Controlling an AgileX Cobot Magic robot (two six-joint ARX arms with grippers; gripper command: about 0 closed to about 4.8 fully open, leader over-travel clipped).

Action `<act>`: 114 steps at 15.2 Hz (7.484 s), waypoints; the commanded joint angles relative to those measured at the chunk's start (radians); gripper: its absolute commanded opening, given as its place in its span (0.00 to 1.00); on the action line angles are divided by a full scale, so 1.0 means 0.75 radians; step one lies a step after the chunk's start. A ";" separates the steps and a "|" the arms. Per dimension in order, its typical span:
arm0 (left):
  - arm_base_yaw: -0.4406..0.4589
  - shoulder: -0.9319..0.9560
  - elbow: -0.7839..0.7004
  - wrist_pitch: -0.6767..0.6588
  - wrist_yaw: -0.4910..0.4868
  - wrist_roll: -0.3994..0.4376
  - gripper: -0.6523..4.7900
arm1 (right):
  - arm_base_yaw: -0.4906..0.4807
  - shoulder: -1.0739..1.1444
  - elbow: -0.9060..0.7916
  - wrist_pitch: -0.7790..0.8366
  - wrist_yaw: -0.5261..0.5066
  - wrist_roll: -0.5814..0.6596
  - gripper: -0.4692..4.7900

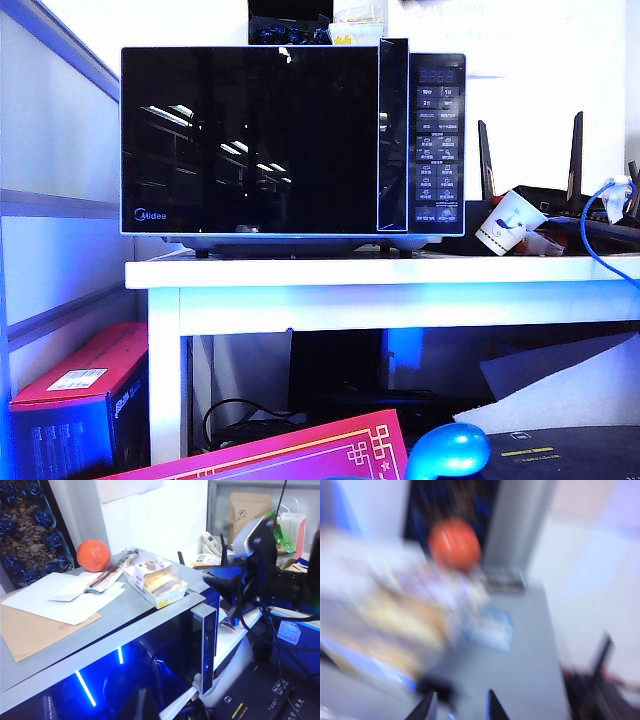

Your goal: Open the microwave door, place the box of snacks from the top of the microwave inside, then close the microwave door.

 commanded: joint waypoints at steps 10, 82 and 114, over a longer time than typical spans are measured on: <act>0.000 0.022 0.004 0.119 -0.005 0.018 0.11 | -0.554 -0.032 0.005 -0.240 -1.419 0.120 0.39; -0.052 0.944 0.004 1.283 -0.149 -0.152 0.11 | -0.470 0.111 0.007 -0.198 -2.089 0.266 0.62; -0.084 0.958 0.084 1.329 -0.149 -0.295 0.11 | -0.333 0.092 0.007 -0.097 -2.185 0.333 0.56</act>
